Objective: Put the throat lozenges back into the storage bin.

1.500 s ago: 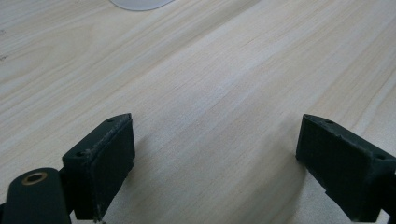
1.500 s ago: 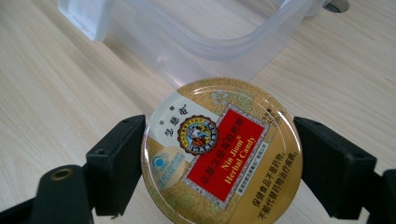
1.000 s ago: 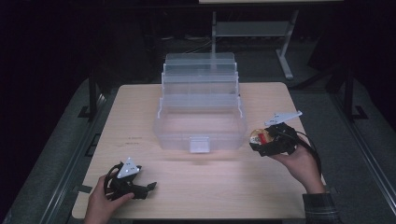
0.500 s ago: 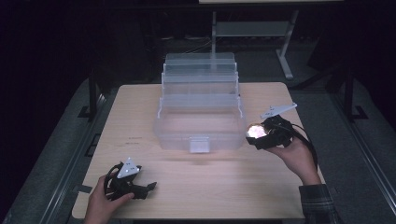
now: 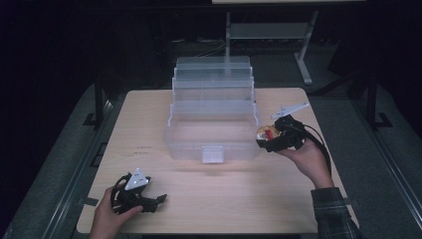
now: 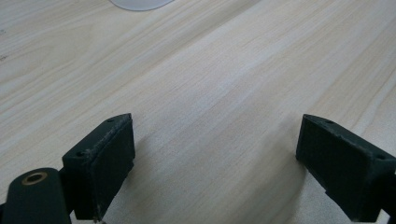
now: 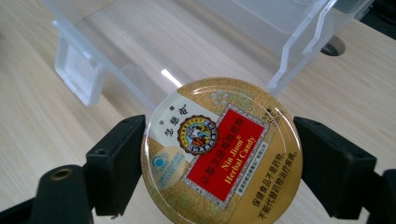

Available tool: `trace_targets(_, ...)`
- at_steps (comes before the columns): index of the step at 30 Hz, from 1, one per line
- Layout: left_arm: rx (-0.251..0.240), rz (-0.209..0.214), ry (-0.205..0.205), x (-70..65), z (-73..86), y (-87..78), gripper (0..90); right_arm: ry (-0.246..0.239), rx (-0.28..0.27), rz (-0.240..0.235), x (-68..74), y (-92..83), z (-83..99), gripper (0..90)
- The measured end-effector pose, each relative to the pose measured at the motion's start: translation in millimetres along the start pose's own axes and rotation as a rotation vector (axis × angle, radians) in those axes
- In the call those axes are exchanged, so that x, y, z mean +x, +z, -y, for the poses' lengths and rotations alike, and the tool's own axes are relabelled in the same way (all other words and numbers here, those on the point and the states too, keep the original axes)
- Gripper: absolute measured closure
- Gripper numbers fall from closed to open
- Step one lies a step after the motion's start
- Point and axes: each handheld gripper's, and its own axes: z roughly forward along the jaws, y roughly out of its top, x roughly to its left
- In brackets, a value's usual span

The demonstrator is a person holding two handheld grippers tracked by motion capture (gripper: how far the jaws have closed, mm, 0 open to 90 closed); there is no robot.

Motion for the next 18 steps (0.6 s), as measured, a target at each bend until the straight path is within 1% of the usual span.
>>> trace_targets(18, 0.000, 0.001, -0.002, -0.2, 0.1, 0.0, 10.8, 0.012, 0.003, -0.018, -2.3, 19.0, -23.1, 19.7)
